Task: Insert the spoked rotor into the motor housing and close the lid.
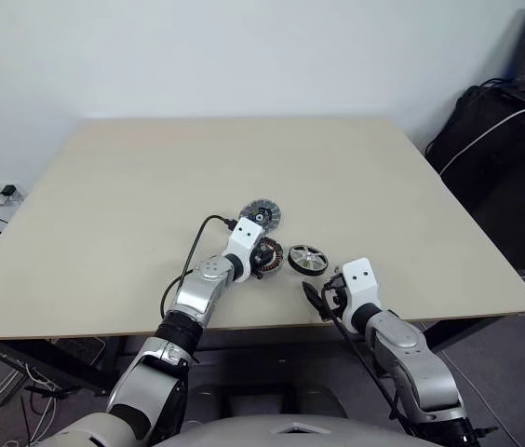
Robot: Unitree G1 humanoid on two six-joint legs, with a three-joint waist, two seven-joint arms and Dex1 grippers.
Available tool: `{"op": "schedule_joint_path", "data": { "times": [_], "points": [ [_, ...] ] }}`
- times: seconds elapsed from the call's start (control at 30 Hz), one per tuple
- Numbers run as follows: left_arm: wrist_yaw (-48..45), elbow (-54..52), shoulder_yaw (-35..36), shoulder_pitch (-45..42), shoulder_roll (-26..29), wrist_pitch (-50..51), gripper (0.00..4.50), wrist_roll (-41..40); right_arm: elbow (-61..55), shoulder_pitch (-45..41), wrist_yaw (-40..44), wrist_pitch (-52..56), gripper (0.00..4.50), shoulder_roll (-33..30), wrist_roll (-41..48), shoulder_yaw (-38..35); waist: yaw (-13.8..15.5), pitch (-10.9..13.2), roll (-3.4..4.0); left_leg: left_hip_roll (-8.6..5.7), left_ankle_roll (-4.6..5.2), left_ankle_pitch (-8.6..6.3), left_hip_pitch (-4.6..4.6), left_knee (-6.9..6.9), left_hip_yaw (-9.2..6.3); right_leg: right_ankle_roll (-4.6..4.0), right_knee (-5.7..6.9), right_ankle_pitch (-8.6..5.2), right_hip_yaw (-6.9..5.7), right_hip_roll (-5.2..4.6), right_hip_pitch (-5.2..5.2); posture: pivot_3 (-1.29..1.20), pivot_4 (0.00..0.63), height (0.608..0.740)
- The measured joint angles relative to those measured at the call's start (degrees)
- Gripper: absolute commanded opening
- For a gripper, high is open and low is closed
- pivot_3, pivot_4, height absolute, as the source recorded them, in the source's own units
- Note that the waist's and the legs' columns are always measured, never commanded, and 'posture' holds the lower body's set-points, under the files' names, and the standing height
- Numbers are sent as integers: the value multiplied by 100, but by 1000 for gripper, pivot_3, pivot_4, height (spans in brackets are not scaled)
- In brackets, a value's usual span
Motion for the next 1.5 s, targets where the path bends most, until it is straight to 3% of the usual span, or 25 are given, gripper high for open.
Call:
{"op": "schedule_joint_path", "data": {
  "times": [0.03, 0.13, 0.27, 0.3, 0.47, 0.63, 0.77, 1.0, 1.2, 1.5],
  "points": [
    [-2, -18, 1, 18, 0, 1, 3312, 2, 0, 0, 0, 0, 4500, 0, 0, 0, -2, 0, 0, 0, 0, 0, 0, 0, 0, 0, 0, 0, 0, 0, 0, 0, 0, 740],
    [-38, -256, 23, 180, -4, 13, 3199, -45, -1, -3, 8, -1, 4500, 0, 7, -8, -5, 0, 0, 0, 0, 0, -1, -1, 0, -1, 0, 0, 1, 0, -1, 0, 0, 740],
    [-56, -865, 131, 397, 25, 77, 1969, -176, -1, -43, 60, 3, 4500, 17, 85, -40, -5, 0, 0, 1, -2, -1, 0, 1, -1, -1, 0, 0, 2, -1, -1, 0, 0, 740],
    [-67, -1079, 134, 474, 40, 120, 1622, -205, -1, -55, 66, 9, 4318, 16, 97, -48, -5, 0, 1, 1, -2, -1, 0, 1, -1, -1, 1, 0, 2, -1, -1, 0, 0, 740],
    [31, -2198, 174, 1117, 150, 266, 15, -289, -42, -288, 179, 141, 2931, -46, 108, 8, -14, -2, 3, 2, -2, -1, 0, 1, 1, -1, 2, 0, 6, 0, -3, 0, 0, 740],
    [157, -2886, 229, 1837, 466, 298, 0, -256, -31, -771, 223, 434, 1174, -116, -8, 320, -15, -3, 6, 3, -19, -9, 3, 1, 1, -2, 7, 0, 6, 2, -6, 0, 0, 740],
    [131, -3272, 183, 2571, 830, 196, 0, -165, 227, -1491, 230, 737, 37, -58, -178, 661, -20, -3, 6, 4, -26, -12, 3, 1, 4, -3, 7, 0, 6, 1, -8, 0, 0, 740],
    [312, -3513, 177, 3540, 950, -430, 0, -50, 1327, -2683, 333, 982, 37, 224, -550, 1461, 19, -2, 9, 1, -28, -14, 0, 1, 7, -4, 7, 0, 3, -24, -9, 0, 0, 740],
    [671, -3592, -41, 4190, 823, -1242, 0, 255, 2413, -3441, 466, 800, 37, 448, -806, 1729, -37, -1, 11, 3, -29, -14, 2, -1, 18, -4, 12, 1, 2, -22, -15, 0, 0, 740],
    [805, -3589, -57, 4255, 786, -1651, 0, 296, 3405, -4064, 597, 535, 37, 622, -927, 1707, -38, 1, 18, 6, -31, -12, 3, -1, 22, -5, 24, 0, 0, -23, -20, 0, 0, 740]
  ]
}}
